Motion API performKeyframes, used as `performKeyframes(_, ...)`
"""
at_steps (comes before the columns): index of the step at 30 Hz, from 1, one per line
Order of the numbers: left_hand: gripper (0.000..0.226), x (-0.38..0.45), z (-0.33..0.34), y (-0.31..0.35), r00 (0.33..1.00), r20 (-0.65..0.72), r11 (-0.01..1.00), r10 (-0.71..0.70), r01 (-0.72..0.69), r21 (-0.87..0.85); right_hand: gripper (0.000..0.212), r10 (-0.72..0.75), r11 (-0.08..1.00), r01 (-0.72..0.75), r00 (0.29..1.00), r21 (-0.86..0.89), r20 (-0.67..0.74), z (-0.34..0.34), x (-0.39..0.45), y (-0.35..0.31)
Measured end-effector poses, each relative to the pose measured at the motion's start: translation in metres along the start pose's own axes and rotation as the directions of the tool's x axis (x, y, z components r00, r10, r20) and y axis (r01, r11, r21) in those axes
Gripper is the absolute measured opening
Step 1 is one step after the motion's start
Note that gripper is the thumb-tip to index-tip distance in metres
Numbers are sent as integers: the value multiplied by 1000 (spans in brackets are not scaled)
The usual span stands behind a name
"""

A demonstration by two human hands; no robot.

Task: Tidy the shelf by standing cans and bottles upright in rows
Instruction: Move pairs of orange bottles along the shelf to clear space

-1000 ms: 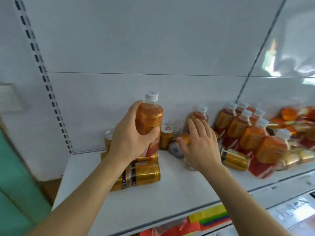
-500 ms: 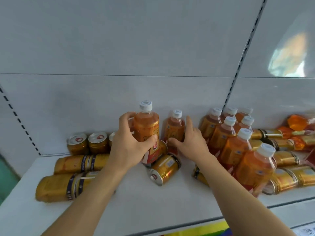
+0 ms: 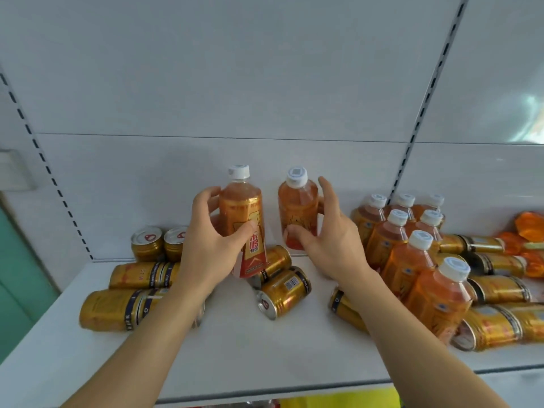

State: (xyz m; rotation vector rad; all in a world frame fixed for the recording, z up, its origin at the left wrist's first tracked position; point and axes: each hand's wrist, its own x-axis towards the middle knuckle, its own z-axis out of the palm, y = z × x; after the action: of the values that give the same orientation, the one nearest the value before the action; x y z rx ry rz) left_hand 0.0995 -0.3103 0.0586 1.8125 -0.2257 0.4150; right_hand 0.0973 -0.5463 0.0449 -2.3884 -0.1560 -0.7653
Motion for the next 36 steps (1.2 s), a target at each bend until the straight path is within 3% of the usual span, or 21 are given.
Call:
performKeyframes(7, 70, -28, -12, 23, 977, 185, 979, 111, -75, -190, 97, -33, 997, 30, 999, 70, 39, -47, -52, -51)
performKeyframes(15, 71, -83, 27, 47, 916, 352, 946, 194, -80, -313, 99, 99, 989, -103, 994, -106, -38, -121, -139, -52)
performKeyframes(22, 75, -142, 127, 98, 782, 553, 935, 287, -103, -341, 106, 200, 963, -218, 972, -161, -122, -224, -225, -6)
performKeyframes(28, 78, -207, 237, 156, 683, 633, 917, 364, -146, -371, 106, 281, 907, -328, 938, -263, -201, -323, -294, 59)
performKeyframes(33, 85, -262, 337, 205, 584, 701, 910, 410, -209, -359, 104, 372, 867, -430, 895, -253, -246, -415, -345, 124)
performKeyframes(36, 84, -288, 387, 226, 539, 740, 913, 403, -177, -368, 103, 408, 849, -464, 880, -255, -243, -457, -366, 159)
